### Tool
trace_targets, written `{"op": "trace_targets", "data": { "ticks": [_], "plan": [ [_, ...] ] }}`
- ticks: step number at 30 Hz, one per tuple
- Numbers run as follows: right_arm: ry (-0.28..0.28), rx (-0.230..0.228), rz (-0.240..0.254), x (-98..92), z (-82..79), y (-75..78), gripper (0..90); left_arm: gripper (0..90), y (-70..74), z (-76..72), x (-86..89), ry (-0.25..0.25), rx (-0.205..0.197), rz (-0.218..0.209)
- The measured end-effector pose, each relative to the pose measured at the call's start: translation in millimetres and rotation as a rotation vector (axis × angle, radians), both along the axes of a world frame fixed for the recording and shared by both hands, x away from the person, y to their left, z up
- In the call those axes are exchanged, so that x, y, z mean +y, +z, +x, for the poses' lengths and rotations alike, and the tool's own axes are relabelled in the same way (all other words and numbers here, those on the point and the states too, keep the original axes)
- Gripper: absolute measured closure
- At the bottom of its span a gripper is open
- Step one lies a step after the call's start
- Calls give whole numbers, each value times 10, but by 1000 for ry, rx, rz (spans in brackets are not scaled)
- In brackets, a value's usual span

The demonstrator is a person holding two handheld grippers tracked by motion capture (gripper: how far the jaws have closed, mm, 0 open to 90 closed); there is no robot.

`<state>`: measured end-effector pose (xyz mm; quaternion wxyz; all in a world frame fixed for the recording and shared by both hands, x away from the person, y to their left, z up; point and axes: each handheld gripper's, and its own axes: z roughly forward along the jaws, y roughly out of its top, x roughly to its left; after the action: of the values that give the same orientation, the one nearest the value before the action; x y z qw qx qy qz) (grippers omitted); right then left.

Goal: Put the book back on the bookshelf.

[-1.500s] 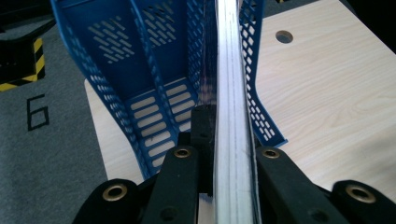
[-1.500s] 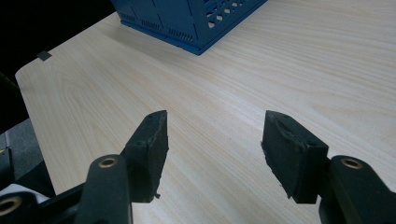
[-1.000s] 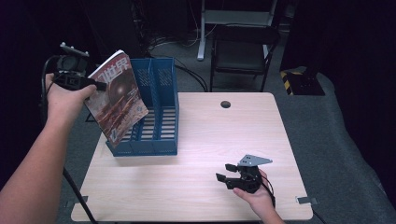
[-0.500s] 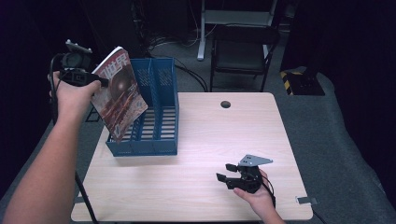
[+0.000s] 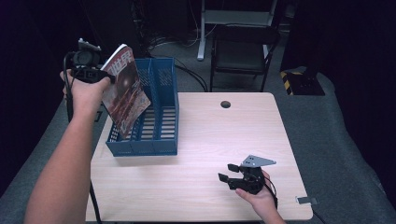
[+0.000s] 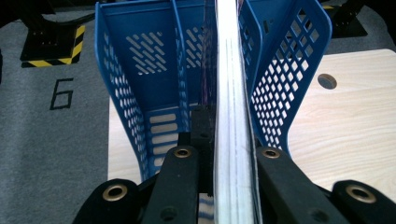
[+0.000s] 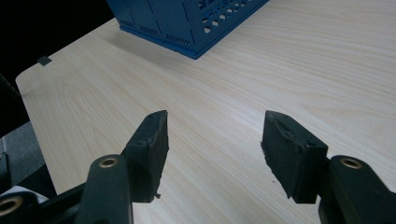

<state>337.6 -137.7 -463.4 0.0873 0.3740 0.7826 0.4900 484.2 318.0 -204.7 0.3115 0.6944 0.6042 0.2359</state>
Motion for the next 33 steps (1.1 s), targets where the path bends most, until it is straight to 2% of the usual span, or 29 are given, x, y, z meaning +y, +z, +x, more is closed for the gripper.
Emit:
{"op": "trace_targets", "data": {
  "ticks": [10,17,25,33],
  "plan": [
    [-25,-5,7,-58,-55,11,411,842,-148,159,-92,9,-3,-14],
    [-43,-6,10,-105,-91,8,411,842,-286,257,-107,18,5,-46],
    [-62,-5,11,-148,-130,8,411,842,-401,328,-141,28,2,-44],
    [-70,-2,9,-177,-138,10,411,842,-605,384,-190,25,13,-50]
  ]
}}
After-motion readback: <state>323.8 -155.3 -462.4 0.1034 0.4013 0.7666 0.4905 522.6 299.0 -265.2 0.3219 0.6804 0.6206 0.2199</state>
